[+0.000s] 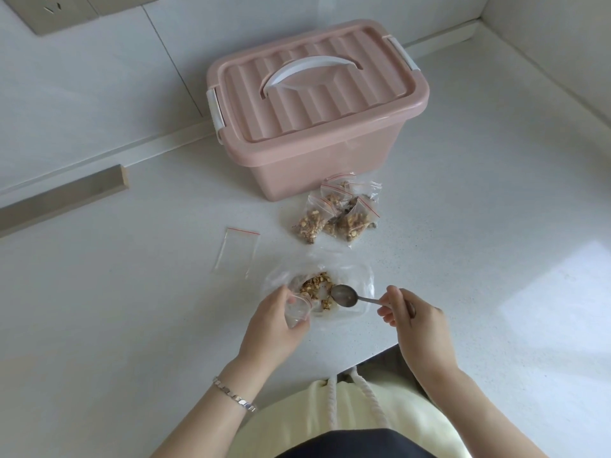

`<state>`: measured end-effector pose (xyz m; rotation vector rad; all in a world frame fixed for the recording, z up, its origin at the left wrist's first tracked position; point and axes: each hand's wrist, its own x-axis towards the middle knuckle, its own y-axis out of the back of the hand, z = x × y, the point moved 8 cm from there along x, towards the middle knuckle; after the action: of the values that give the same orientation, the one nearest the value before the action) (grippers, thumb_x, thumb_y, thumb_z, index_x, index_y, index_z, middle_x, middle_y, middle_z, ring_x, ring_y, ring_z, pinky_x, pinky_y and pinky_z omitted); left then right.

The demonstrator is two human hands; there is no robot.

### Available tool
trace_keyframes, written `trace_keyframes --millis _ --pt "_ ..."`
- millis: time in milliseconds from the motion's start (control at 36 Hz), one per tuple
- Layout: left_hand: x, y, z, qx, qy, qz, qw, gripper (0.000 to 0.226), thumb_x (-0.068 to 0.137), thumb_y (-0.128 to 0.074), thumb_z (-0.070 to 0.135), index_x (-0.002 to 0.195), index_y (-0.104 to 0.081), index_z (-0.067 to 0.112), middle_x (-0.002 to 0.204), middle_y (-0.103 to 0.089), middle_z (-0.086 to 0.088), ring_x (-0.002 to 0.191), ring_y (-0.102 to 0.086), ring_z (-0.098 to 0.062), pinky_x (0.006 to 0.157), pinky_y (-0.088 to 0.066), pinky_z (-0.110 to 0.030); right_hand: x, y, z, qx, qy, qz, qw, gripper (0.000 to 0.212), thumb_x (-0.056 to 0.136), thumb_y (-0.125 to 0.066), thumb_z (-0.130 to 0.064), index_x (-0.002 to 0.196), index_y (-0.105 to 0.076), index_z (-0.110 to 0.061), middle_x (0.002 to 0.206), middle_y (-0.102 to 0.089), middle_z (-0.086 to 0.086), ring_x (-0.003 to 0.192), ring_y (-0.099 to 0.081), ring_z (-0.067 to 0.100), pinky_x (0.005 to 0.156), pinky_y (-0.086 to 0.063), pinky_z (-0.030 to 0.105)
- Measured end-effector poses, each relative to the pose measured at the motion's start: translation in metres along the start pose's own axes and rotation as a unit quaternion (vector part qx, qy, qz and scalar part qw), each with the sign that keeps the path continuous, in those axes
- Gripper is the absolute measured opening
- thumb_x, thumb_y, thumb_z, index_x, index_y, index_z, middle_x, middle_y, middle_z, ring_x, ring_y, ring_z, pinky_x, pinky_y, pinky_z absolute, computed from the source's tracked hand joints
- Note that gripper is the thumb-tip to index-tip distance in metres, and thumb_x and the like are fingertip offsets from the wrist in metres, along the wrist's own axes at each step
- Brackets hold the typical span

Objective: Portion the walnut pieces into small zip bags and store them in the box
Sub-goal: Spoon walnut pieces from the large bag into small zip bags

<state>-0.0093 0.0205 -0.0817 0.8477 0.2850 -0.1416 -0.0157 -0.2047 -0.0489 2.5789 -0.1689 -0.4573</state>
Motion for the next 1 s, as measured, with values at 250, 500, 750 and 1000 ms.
trace_keyframes --millis 250,500,750,1000 --pt "-0.005 -0.015 -0.018 -0.155 0.088 -0.051 0.983 0.016 0.079 -0.066 0.034 0.089 -0.053 0.033 0.108 -0.049 0.033 0.104 -0.059 -0.012 0.091 -0.047 -0.030 0.002 -0.023 0.029 0.190 -0.125 -0.013 0.974 0.035 0.097 -0.040 -0.026 0.079 -0.065 -0.008 0.069 -0.070 0.009 0.067 -0.068 0.021 0.063 -0.056 0.025" --pt "-0.001 -0.014 -0.012 -0.202 0.097 -0.048 0.973 0.030 0.082 -0.065 0.029 0.109 -0.055 0.028 0.110 -0.051 0.026 0.110 -0.042 0.004 0.083 -0.031 -0.010 0.006 -0.033 0.031 0.248 -0.140 -0.020 0.958 0.038 0.098 -0.039 -0.027 0.081 -0.065 -0.005 0.072 -0.071 0.012 0.066 -0.069 0.019 0.060 -0.056 0.023" --pt "0.003 -0.020 -0.007 -0.260 0.101 -0.077 0.957 0.026 0.080 -0.067 0.024 0.100 -0.056 0.036 0.110 -0.056 0.018 0.088 -0.061 -0.013 0.083 -0.049 -0.029 0.020 -0.040 0.033 0.249 -0.168 -0.079 0.950 0.036 0.097 -0.040 -0.025 0.082 -0.065 -0.006 0.080 -0.070 0.017 0.069 -0.068 0.022 0.062 -0.057 0.022" --pt "-0.002 -0.011 -0.001 -0.328 0.077 -0.029 0.941 0.034 0.063 -0.070 0.038 0.089 -0.061 0.020 0.120 -0.061 0.015 0.091 -0.062 0.003 0.071 -0.052 -0.047 0.013 -0.034 0.061 0.359 -0.264 -0.077 0.892 0.038 0.097 -0.039 -0.031 0.086 -0.063 -0.003 0.076 -0.070 0.016 0.067 -0.067 0.021 0.062 -0.057 0.025"
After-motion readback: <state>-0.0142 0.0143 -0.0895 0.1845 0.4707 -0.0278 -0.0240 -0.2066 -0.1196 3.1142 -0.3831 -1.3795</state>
